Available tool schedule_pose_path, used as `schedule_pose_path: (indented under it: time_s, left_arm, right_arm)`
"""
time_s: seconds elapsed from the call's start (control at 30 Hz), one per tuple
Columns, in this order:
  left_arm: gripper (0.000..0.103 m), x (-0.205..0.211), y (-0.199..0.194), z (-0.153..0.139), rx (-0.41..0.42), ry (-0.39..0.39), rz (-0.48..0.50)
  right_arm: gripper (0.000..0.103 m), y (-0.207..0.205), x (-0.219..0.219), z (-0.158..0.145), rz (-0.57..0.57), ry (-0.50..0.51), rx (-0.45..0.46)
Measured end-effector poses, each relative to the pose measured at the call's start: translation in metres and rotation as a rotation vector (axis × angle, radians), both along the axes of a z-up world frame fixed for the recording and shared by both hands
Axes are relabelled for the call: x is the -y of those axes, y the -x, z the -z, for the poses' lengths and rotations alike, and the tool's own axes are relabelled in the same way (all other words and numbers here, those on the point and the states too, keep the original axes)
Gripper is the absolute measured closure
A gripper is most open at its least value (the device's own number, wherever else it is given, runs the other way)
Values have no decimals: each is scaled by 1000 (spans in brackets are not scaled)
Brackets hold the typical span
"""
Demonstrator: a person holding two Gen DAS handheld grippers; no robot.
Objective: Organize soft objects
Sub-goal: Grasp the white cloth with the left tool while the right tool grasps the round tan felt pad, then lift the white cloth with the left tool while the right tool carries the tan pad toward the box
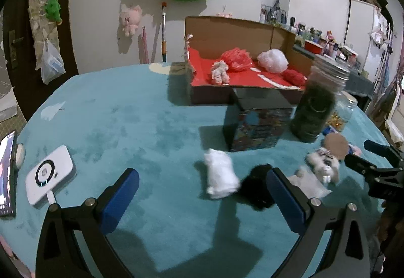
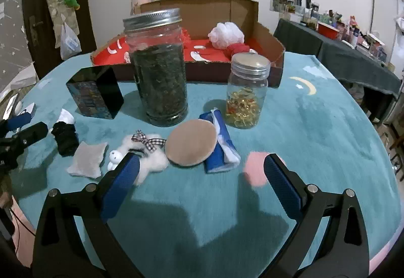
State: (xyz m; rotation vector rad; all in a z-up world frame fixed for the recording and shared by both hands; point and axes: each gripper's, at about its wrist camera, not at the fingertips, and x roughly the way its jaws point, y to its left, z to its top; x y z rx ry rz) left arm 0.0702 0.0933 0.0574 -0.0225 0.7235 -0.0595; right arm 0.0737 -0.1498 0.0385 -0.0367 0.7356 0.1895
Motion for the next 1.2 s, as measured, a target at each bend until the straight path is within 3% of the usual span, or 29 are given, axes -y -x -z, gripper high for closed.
schedule_pose_path:
  time_s: [0.33, 0.6, 0.8, 0.87, 0.93, 0.97, 1.0, 1.03, 1.1, 1.2]
  left_arm:
    - [9, -13, -32, 4, -77, -10, 24]
    - [11, -10, -43, 15, -144, -31, 93]
    - [30, -4, -50, 23, -170, -17, 133]
    - [40, -1, -51, 24, -165, -19, 146]
    - [52, 1, -50, 25, -157, -13, 170]
    - [62, 2, -49, 25, -153, -11, 180]
    - [69, 3, -48, 24, -148, -2, 195]
    - [83, 4, -46, 23, -147, 14, 212]
    - [84, 5, -42, 21, -144, 16, 211]
    - [86, 6, -37, 15, -126, 25, 201]
  right_arm:
    - [3, -28, -8, 5, -63, 21, -94]
    - [3, -32, -9, 1, -102, 72, -95]
    - [13, -33, -14, 6, -161, 157, -103]
    - [16, -34, -16, 6, -174, 161, -95]
    - [28, -36, -18, 4, -187, 160, -87]
    - [31, -37, -19, 4, -202, 155, -87]
    - [41, -39, -19, 5, -213, 147, -94]
    - [50, -40, -19, 6, -215, 146, -99]
    - [57, -41, -16, 9, -210, 163, -94]
    - [78, -36, -9, 4, -197, 151, -62]
